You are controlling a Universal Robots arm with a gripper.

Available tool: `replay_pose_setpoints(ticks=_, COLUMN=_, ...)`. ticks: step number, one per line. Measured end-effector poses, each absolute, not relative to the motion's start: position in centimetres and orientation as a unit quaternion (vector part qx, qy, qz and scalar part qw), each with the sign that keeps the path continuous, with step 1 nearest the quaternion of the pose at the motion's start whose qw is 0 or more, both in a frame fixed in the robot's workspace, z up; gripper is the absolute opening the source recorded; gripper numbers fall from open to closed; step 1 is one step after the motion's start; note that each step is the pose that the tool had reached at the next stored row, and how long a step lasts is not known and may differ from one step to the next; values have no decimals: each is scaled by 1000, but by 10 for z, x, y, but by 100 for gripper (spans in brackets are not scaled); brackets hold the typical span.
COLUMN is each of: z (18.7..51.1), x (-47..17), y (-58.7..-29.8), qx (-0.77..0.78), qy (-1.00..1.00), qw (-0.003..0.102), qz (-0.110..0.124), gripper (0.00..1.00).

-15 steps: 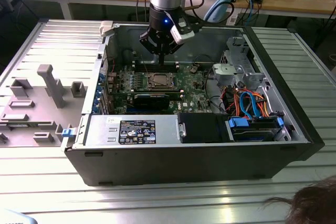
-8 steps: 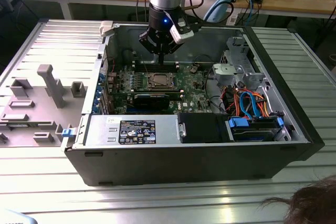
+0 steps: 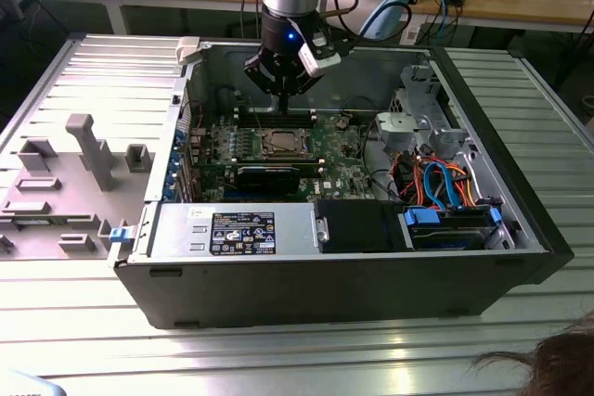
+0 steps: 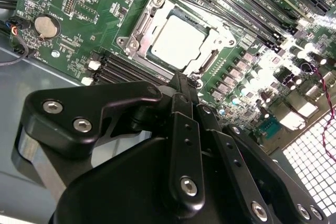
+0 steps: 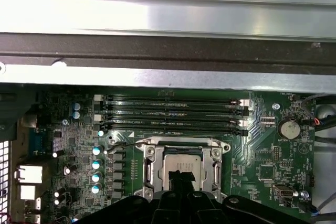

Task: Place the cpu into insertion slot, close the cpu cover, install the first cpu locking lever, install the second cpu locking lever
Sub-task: 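Install the first cpu locking lever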

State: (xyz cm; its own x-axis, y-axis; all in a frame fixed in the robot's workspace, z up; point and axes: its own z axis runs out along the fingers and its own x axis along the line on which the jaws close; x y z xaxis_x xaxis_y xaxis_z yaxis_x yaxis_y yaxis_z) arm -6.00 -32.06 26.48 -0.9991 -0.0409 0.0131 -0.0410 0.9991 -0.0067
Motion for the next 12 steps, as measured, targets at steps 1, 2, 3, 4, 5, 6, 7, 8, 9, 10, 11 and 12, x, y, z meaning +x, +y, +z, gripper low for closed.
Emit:
replay_pose_setpoints(ticks=1, z=265, x=-60, y=-320, qx=20, qy=-1000, qw=7, qz=3, gripper=11)
replay_pose_setpoints(ticks=2, z=265, x=-60, y=-320, qx=20, qy=-1000, qw=6, qz=3, gripper=11)
replay_pose_setpoints(ticks=3, z=265, x=-60, y=-320, qx=20, qy=-1000, qw=6, qz=3, gripper=11)
replay_pose_setpoints(ticks=4, z=265, x=-60, y=-319, qx=20, qy=-1000, qw=7, qz=3, gripper=11)
replay_pose_setpoints(ticks=5, z=265, x=-60, y=-319, qx=20, qy=-1000, qw=6, qz=3, gripper=11)
replay_pose_setpoints(ticks=6, z=265, x=-60, y=-318, qx=20, qy=-1000, qw=7, qz=3, gripper=11)
replay_pose_setpoints(ticks=7, z=265, x=-60, y=-318, qx=20, qy=-1000, qw=7, qz=4, gripper=11)
replay_pose_setpoints(ticks=8, z=265, x=-60, y=-317, qx=20, qy=-1000, qw=7, qz=4, gripper=11)
replay_pose_setpoints(ticks=9, z=265, x=-60, y=-316, qx=20, qy=-1000, qw=7, qz=3, gripper=11)
replay_pose_setpoints(ticks=10, z=265, x=-60, y=-316, qx=20, qy=-1000, qw=6, qz=4, gripper=11)
replay_pose_setpoints(ticks=11, z=265, x=-60, y=-315, qx=20, qy=-1000, qw=7, qz=4, gripper=11)
replay_pose_setpoints(ticks=12, z=265, x=-60, y=-313, qx=20, qy=-1000, qw=7, qz=4, gripper=11)
